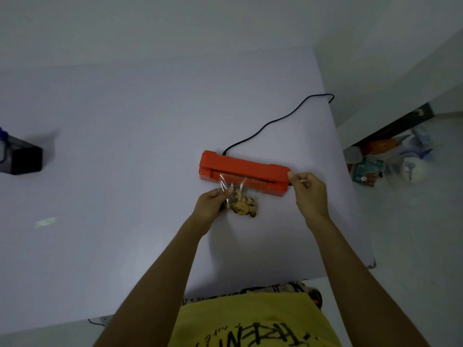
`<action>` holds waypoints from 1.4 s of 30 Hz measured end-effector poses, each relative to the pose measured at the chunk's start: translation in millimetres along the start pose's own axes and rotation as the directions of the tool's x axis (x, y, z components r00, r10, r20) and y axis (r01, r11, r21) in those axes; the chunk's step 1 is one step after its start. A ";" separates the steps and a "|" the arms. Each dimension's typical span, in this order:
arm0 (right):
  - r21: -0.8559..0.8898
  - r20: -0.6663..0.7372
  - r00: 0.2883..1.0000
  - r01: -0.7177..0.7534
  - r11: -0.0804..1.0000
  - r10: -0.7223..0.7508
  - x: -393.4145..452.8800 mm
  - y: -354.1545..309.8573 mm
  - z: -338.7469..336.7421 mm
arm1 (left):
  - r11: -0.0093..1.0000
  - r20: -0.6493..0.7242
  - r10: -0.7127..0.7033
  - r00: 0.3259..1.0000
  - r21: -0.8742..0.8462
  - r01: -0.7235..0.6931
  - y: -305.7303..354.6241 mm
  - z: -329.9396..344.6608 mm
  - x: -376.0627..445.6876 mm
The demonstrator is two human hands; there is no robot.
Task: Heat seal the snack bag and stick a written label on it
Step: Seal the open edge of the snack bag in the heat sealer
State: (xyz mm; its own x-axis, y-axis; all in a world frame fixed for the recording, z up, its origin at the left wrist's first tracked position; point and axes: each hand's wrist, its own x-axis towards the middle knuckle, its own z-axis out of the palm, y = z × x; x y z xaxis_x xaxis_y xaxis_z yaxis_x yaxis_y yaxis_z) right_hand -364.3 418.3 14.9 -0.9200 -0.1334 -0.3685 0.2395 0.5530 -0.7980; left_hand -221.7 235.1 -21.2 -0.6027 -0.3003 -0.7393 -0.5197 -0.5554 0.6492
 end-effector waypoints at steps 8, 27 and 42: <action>-0.046 0.012 1.000 0.018 0.999 -0.018 2.9 -0.1 -2.5 | 0.997 0.100 -0.030 0.995 -0.065 0.037 -4.2 -12.0 1.9; -0.070 -0.005 1.000 0.013 0.997 -0.014 3.3 0.7 -1.7 | 0.993 0.098 -0.069 0.993 -0.089 0.078 -6.2 -14.0 4.5; -0.076 0.005 1.000 0.007 0.997 -0.006 -0.8 -3.4 -2.7 | 0.986 -0.026 0.007 1.000 0.166 -0.002 6.3 -9.0 -6.1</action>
State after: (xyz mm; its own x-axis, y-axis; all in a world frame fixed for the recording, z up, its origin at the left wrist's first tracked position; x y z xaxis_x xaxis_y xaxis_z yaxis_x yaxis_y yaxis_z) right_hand -365.2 418.8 19.2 -0.9199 -0.1412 -0.3658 0.2089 0.6131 -0.7619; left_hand -215.8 226.4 -14.2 -0.5900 -0.3241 -0.7395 -0.6115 -0.4186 0.6714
